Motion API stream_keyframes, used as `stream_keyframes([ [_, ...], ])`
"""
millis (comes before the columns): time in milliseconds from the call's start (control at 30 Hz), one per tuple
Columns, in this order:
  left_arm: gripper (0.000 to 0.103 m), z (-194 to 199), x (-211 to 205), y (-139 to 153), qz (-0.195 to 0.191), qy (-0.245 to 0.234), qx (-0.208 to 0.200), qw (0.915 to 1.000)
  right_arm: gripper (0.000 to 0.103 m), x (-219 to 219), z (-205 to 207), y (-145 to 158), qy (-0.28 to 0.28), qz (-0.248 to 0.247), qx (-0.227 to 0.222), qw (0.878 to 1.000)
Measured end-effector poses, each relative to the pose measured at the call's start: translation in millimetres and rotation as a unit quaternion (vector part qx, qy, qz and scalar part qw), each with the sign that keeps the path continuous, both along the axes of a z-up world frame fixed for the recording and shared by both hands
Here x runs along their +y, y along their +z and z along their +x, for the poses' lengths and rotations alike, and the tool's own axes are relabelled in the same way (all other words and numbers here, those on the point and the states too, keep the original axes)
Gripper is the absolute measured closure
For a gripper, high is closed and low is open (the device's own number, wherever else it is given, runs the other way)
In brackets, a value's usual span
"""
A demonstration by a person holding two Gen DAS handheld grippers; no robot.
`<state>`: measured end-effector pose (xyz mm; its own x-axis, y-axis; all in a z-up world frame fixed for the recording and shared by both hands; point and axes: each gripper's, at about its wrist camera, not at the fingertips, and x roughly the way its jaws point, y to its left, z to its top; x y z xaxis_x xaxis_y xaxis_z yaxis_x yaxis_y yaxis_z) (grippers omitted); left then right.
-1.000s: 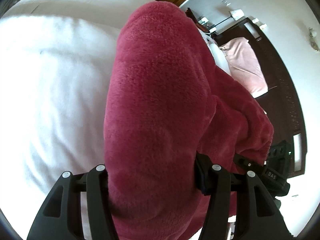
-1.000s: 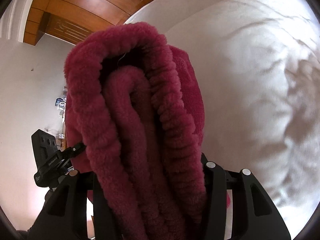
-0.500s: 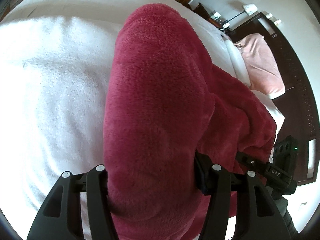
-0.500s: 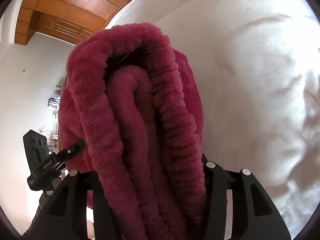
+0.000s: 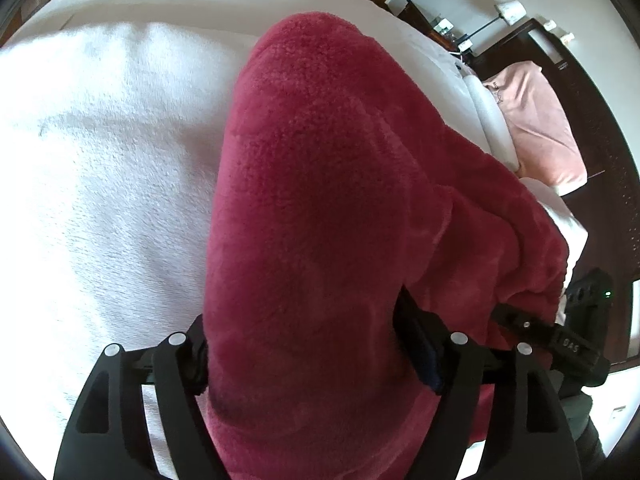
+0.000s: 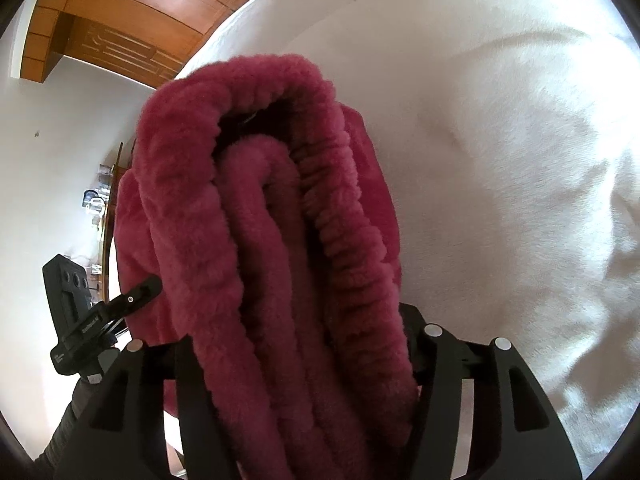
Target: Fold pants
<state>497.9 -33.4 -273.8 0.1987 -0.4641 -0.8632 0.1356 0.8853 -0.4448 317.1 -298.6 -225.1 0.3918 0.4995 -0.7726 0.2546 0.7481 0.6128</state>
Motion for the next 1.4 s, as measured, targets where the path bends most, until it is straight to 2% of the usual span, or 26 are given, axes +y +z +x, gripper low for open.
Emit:
stream_keyframes([
  [233, 0.028, -4.3, 4.7, 15.8, 0.018, 0.006, -0.012, 0.9998, 0.043, 0.1, -29.8, 43.6, -0.025, -0.048, -0.026, 0.998],
  [333, 0.029, -11.9, 11.0, 32.7, 0.039, 0.018, -0.045, 0.9980, 0.043, 2.3, -39.8, 73.4, -0.031, -0.090, -0.049, 0.994],
  [433, 0.029, -23.0, 13.1, 56.8, 0.066, 0.022, -0.087, 0.9937, 0.043, 19.9, -45.9, 111.7, -0.020, -0.175, -0.084, 0.981],
  [533, 0.029, -33.9, 7.0, 71.9, 0.089, 0.010, -0.117, 0.9892, 0.043, 28.3, -47.7, 132.7, -0.026, -0.230, -0.099, 0.968],
  [633, 0.029, -48.3, -2.1, 78.5, 0.097, -0.012, -0.132, 0.9864, 0.043, 42.4, -51.1, 153.0, -0.029, -0.227, -0.126, 0.965],
  [733, 0.029, -60.3, -11.1, 73.6, 0.096, -0.037, -0.130, 0.9862, 0.043, 56.8, -46.5, 165.1, -0.010, -0.208, -0.150, 0.967],
  [833, 0.029, -73.3, -28.4, 58.1, 0.098, -0.062, -0.112, 0.9868, 0.042, 72.1, -34.0, 162.7, 0.035, -0.194, -0.157, 0.968],
  [900, 0.028, -80.0, -34.4, 45.6, 0.107, -0.072, -0.100, 0.9866, 0.042, 78.3, -23.8, 143.7, 0.054, -0.181, -0.132, 0.973],
  [1067, 0.027, -88.0, -42.2, 21.3, 0.142, -0.098, -0.095, 0.9805, 0.042, 66.6, -5.3, 99.4, 0.042, -0.188, -0.078, 0.978],
  [1200, 0.026, -91.2, -47.8, 16.9, 0.147, -0.116, -0.103, 0.9768, 0.042, 64.5, 0.4, 80.6, 0.047, -0.198, -0.066, 0.977],
  [1300, 0.026, -91.6, -52.6, 14.9, 0.154, -0.117, -0.103, 0.9758, 0.041, 66.1, -1.2, 74.4, 0.053, -0.204, -0.064, 0.975],
  [1400, 0.024, -94.0, -59.2, 15.0, 0.162, -0.115, -0.100, 0.9749, 0.042, 65.4, -7.8, 84.9, 0.052, -0.212, -0.067, 0.973],
])
